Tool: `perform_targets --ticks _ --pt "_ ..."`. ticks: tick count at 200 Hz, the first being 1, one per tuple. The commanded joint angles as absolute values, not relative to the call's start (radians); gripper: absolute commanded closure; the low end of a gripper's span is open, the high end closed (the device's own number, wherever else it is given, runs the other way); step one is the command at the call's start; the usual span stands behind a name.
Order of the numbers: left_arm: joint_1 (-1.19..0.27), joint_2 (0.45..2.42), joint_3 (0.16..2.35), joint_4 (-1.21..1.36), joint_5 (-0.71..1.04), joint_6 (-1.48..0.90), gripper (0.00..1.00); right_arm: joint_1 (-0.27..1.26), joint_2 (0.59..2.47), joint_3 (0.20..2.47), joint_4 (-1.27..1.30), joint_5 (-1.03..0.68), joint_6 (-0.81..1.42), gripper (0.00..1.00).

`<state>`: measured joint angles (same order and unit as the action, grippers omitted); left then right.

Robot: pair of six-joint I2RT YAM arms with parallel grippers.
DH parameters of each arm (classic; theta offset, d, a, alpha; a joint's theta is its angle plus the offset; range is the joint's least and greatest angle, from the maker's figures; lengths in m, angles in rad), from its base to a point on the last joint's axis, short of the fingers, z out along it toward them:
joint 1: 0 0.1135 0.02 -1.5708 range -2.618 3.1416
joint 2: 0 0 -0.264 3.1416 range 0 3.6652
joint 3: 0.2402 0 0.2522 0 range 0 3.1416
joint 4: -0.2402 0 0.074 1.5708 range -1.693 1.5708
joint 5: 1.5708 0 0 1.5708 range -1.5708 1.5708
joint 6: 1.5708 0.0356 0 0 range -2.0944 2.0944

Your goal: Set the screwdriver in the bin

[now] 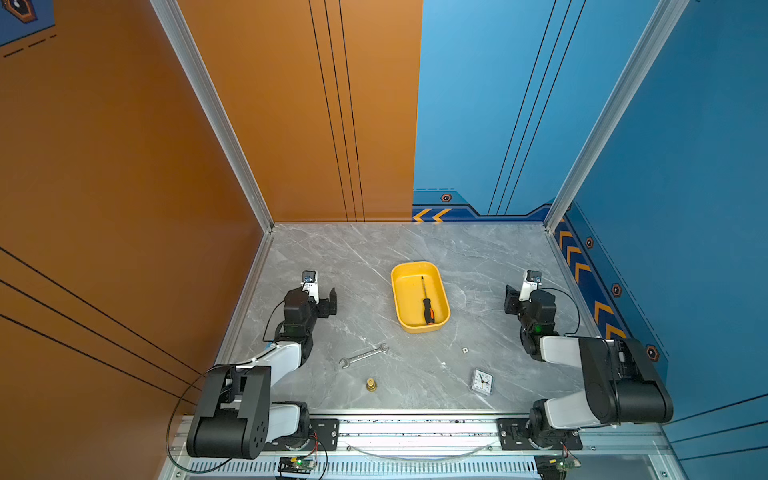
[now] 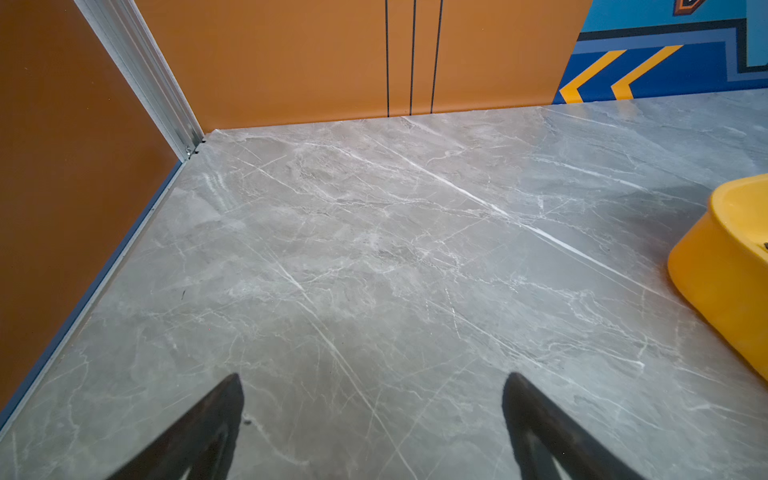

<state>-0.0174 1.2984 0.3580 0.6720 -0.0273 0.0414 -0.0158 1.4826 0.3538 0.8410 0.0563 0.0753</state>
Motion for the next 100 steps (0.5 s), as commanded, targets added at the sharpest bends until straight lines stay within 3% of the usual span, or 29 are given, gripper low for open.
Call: perform_targets --ticks 1,61,100 --pt "-0.002 1.331 0.339 0.75 -0.048 0.051 0.02 -0.009 1.535 0.339 0.964 0.067 0.094 0.46" --pt "0.0 1.369 0.357 0.77 -0.027 0.024 0.02 0.0 1.547 0.358 0.94 0.071 0.083 0.45" --pt "-0.015 1.519 0.348 0.936 -0.015 0.034 0.02 0.001 1.547 0.359 0.937 0.075 0.083 0.43"
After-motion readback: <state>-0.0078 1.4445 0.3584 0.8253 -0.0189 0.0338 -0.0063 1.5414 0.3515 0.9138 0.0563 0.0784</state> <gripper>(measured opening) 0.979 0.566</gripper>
